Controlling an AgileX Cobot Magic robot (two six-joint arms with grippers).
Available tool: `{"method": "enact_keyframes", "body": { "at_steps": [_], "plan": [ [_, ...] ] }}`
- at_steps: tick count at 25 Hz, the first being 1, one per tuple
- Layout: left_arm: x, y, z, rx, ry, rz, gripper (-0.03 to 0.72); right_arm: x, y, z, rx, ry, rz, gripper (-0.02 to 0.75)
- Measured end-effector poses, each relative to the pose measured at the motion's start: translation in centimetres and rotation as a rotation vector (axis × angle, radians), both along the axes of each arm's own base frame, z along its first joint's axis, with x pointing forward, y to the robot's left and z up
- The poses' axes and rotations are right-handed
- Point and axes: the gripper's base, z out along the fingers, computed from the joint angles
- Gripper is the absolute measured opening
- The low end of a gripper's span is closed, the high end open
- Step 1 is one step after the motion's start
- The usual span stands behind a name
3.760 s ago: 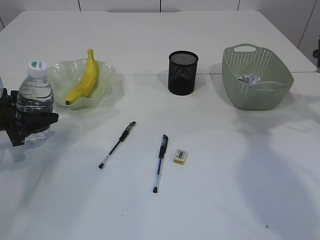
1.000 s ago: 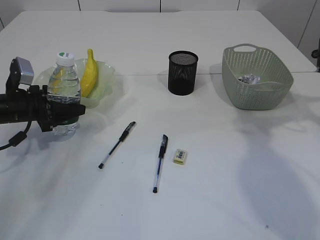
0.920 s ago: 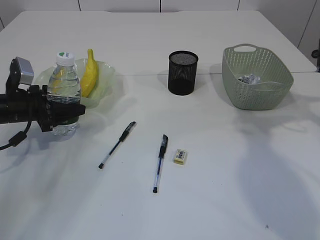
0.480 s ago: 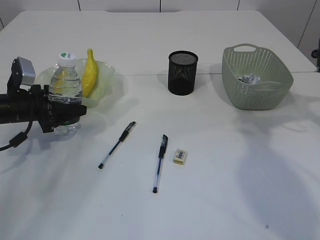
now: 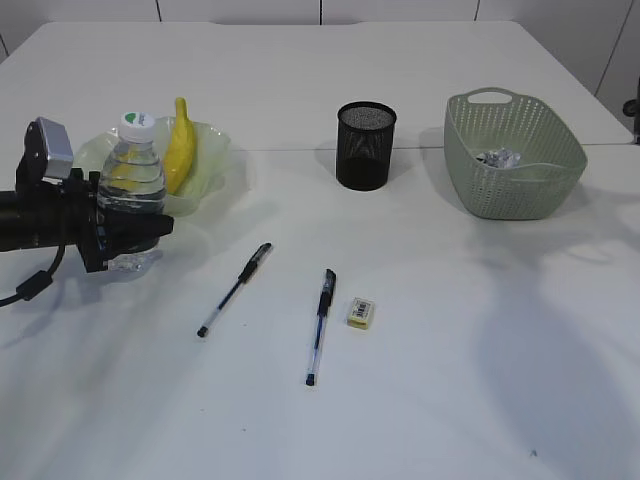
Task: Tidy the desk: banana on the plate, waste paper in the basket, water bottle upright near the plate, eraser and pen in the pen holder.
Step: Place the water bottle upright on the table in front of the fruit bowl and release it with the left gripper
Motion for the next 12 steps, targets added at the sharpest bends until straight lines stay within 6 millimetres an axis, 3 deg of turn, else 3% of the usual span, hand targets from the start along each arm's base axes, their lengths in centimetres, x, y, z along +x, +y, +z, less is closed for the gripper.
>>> {"method": "enact_keyframes", "body": {
  "at_steps": [12],
  "plan": [
    [0.10, 0.01, -0.13, -0.044, 0.075, 0.026, 0.379, 0.00, 0.00, 0.00, -0.001, 0.002, 0.001, 0.528]
  ]
}}
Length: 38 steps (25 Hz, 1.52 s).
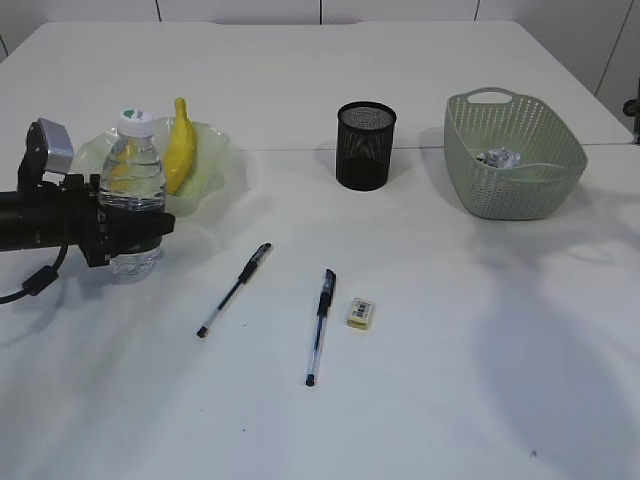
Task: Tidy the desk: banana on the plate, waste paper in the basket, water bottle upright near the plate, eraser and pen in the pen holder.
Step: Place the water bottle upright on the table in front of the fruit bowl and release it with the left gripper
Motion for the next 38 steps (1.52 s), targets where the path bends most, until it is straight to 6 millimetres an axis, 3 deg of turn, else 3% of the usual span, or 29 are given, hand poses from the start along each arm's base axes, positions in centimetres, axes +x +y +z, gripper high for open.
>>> {"method": "enact_keyframes", "body": {
  "at_steps": [9, 14, 20, 38],
  "plan": [
    [1.9, -0.9, 0.4, -0.031, 0.000, -0.010, 0.379, 0.0, 0.0, 0.0, 0.000, 0.000, 0.000, 0.528],
    [2.7, -1.0, -0.4, -0.036, 0.010, -0.010, 0.379, 0.0, 0.0, 0.0, 0.003, -0.001, 0.005, 0.528],
    [2.8, -1.0, -1.4, -0.040, 0.032, -0.008, 0.379, 0.1, 0.1, -0.1, 0.007, -0.001, 0.011, 0.528],
    [2.8, -1.0, -1.6, -0.012, -0.011, -0.024, 0.379, 0.1, 0.1, -0.1, 0.008, -0.002, 0.012, 0.528]
  ]
}}
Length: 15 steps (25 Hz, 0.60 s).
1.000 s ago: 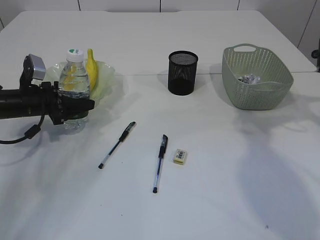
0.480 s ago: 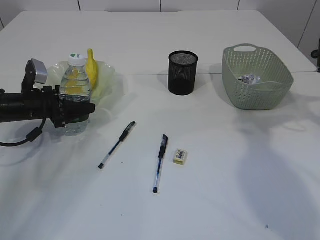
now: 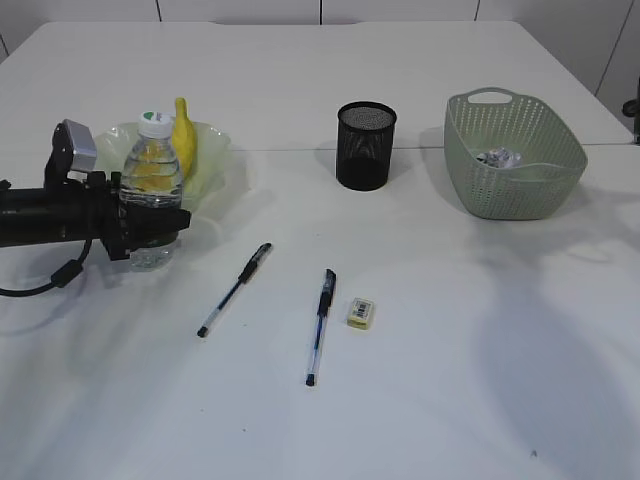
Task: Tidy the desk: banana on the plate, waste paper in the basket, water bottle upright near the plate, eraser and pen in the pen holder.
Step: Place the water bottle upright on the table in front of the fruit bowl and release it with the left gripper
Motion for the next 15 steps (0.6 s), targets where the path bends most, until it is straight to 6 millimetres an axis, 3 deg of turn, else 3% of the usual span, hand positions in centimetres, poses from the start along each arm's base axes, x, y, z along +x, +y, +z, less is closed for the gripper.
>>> {"method": "enact_keyframes", "body": {
  "at_steps": [15],
  "plan": [
    [0.45, 0.04, 0.20, 0.006, -0.023, -0.004, 0.379, 0.00, 0.00, 0.00, 0.000, 0.000, 0.000, 0.528]
  ]
}}
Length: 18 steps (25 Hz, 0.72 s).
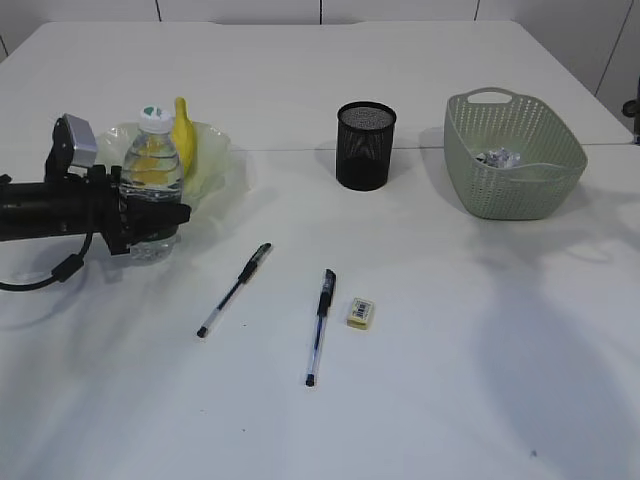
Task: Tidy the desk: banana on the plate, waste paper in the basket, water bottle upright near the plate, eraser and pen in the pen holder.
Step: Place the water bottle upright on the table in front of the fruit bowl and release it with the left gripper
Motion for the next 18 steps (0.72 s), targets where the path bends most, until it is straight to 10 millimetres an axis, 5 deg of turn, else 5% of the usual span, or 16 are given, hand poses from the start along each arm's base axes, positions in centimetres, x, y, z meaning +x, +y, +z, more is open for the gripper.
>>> {"method": "enact_keyframes", "body": {
  "at_steps": [18],
  "plan": [
    [0.48, 0.18, 0.10, 0.028, -0.009, 0.019, 0.379, 0.04, 0.02, -0.02, 0.003, -0.001, 0.005, 0.528]
  ]
}}
